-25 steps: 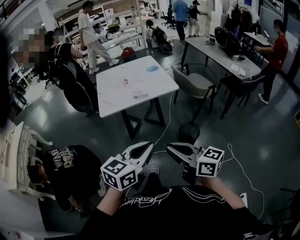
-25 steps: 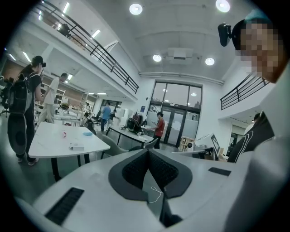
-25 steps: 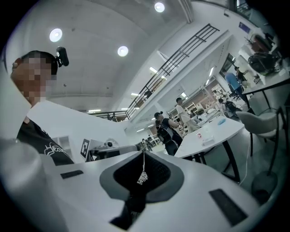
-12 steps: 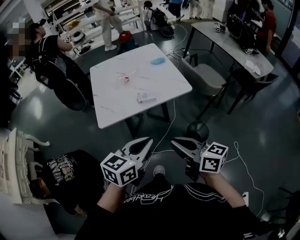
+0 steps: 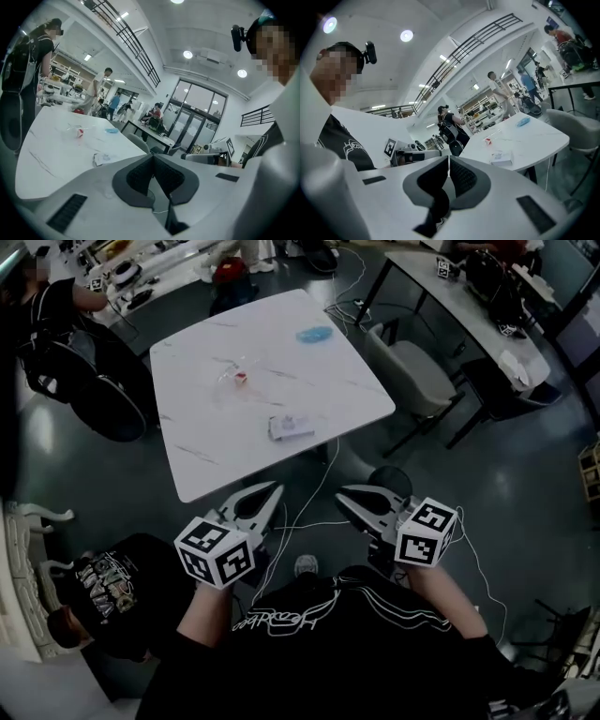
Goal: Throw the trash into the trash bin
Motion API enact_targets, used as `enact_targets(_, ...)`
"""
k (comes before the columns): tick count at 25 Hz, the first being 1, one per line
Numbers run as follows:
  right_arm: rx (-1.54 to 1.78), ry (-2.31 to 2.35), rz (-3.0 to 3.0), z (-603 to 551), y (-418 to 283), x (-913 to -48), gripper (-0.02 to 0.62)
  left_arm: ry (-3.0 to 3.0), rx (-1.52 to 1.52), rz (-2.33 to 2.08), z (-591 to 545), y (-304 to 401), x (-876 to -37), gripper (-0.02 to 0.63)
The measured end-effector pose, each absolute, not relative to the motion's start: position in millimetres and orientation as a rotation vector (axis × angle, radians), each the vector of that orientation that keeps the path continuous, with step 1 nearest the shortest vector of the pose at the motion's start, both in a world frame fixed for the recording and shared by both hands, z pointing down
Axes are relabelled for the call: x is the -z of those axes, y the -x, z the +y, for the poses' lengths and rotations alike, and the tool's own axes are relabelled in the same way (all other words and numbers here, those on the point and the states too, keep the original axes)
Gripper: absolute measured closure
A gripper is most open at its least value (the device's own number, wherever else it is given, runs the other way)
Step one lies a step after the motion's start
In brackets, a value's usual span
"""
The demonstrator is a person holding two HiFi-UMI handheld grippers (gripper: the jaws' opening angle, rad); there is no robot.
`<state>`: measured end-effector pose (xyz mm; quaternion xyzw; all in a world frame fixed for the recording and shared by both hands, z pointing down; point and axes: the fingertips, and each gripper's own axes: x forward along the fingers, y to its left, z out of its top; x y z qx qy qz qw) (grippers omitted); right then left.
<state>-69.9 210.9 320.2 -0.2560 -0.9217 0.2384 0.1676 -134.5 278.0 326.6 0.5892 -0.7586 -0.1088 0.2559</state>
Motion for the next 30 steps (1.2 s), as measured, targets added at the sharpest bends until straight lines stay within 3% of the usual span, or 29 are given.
enact_targets(9, -0.607, 0.724, -2.623, 169.5, 119.7, -336.0, 0.561, -1.518, 0.294, -2.048, 246.7, 169.0, -348.6, 0.601)
enact_targets(25, -0.198, 0.909, -2.44, 130.4, 231.8, -406.6, 0.546, -1.203, 0.362, -2.064, 229.4, 243.5, -407.5, 0.601)
enact_targets(30, -0.091, 0.996, -2.327, 136.1, 249.5, -435.0, 0.426, -1.091, 0.387, -2.043, 238.3, 261.1, -435.6, 0.601)
